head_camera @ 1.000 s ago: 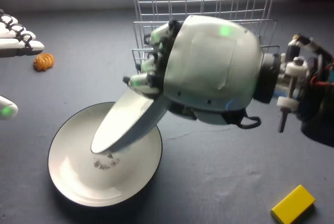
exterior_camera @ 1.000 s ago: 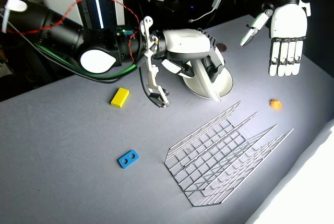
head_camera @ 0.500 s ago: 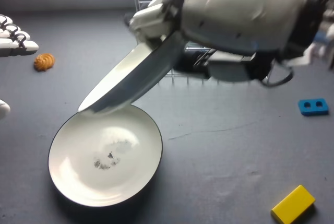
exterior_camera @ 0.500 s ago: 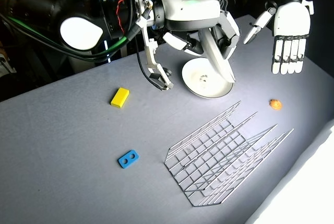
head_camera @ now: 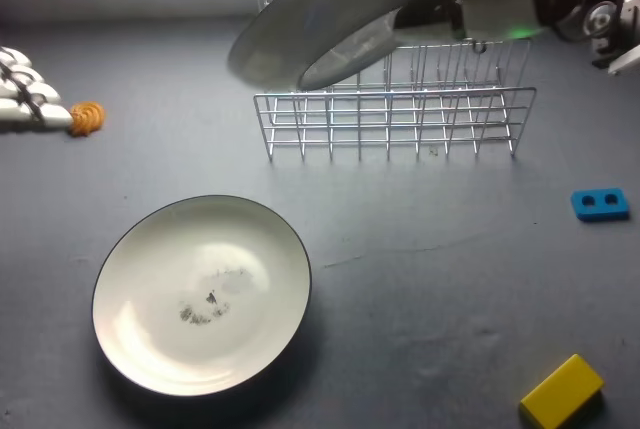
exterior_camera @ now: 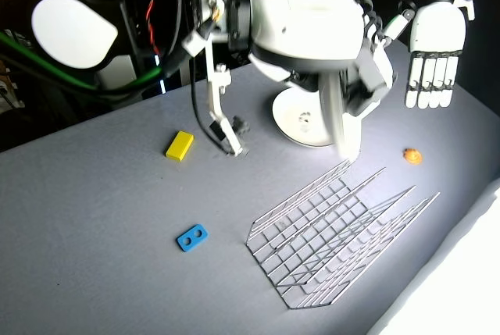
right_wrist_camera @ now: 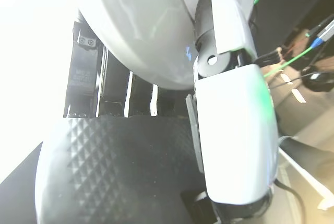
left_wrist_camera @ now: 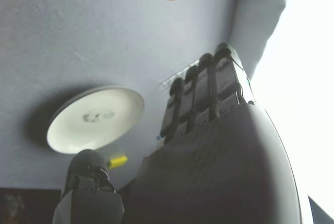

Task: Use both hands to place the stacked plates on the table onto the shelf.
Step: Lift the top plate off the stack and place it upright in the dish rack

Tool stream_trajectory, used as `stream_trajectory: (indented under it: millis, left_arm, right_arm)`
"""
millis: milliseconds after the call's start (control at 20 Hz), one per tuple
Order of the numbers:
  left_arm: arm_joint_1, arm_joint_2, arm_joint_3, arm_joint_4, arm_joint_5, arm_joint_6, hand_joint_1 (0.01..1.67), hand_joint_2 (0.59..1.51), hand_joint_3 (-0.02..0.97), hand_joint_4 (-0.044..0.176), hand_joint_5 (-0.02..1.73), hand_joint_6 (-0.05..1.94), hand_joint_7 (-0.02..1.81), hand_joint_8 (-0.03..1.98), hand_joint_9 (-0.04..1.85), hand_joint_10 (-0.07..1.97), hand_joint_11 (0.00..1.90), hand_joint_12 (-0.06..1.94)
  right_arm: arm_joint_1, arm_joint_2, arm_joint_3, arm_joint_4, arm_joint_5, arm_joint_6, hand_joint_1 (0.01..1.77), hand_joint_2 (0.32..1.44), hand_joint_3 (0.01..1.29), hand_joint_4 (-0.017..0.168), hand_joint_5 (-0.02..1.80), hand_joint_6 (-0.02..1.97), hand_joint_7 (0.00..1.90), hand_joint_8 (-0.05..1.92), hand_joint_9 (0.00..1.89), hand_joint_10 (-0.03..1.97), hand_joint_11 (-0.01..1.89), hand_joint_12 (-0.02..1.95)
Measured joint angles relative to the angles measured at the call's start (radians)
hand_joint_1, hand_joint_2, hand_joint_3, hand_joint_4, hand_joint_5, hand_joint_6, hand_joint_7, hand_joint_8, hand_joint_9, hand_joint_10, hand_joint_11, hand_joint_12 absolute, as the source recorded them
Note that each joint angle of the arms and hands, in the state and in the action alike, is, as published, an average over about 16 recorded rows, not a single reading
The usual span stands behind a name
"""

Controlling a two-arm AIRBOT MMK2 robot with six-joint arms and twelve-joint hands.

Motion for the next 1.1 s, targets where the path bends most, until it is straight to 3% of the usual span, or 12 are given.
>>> stream_trajectory:
  millis: [400, 600, 800, 1100]
  left_arm:
    - [0.007, 0.0, -0.006, 0.114, -0.267, 0.062, 0.02, 1.064, 0.015, 0.001, 0.02, 0.02, 0.01, 0.0, 0.02, 0.01, 0.01, -0.01]
    - [0.011, -0.001, -0.026, 0.182, -0.349, 0.092, 0.02, 1.064, 0.015, 0.001, 0.02, 0.02, 0.01, 0.0, 0.02, 0.01, 0.01, -0.01]
    - [0.02, -0.001, -0.053, 0.238, -0.364, 0.109, 0.02, 1.064, 0.016, 0.001, 0.02, 0.02, 0.02, 0.0, 0.02, 0.01, 0.01, -0.01]
    - [0.047, -0.002, -0.098, 0.29, -0.297, 0.104, 0.02, 1.063, 0.016, 0.001, 0.02, 0.02, 0.02, 0.0, 0.02, 0.01, 0.02, -0.01]
  right_arm:
    - [0.025, -0.028, 0.11, 0.123, -0.087, 0.061, 1.17, 1.06, 0.01, -0.002, 0.68, 1.33, 0.95, 1.15, 1.17, 0.28, 0.78, 1.1]
    - [0.025, -0.054, 0.159, 0.17, -0.109, 0.065, 1.18, 1.06, 0.01, -0.003, 0.7, 1.3, 0.95, 1.15, 1.15, 0.33, 0.78, 1.1]
    - [0.016, -0.083, 0.201, 0.198, -0.122, 0.063, 1.18, 1.06, 0.01, -0.005, 0.7, 1.31, 0.94, 1.15, 1.13, 0.4, 0.78, 1.09]
    - [-0.002, -0.122, 0.253, 0.237, -0.128, 0.048, 1.18, 1.07, 0.01, -0.008, 0.69, 1.35, 0.93, 1.15, 1.1, 0.42, 0.78, 1.08]
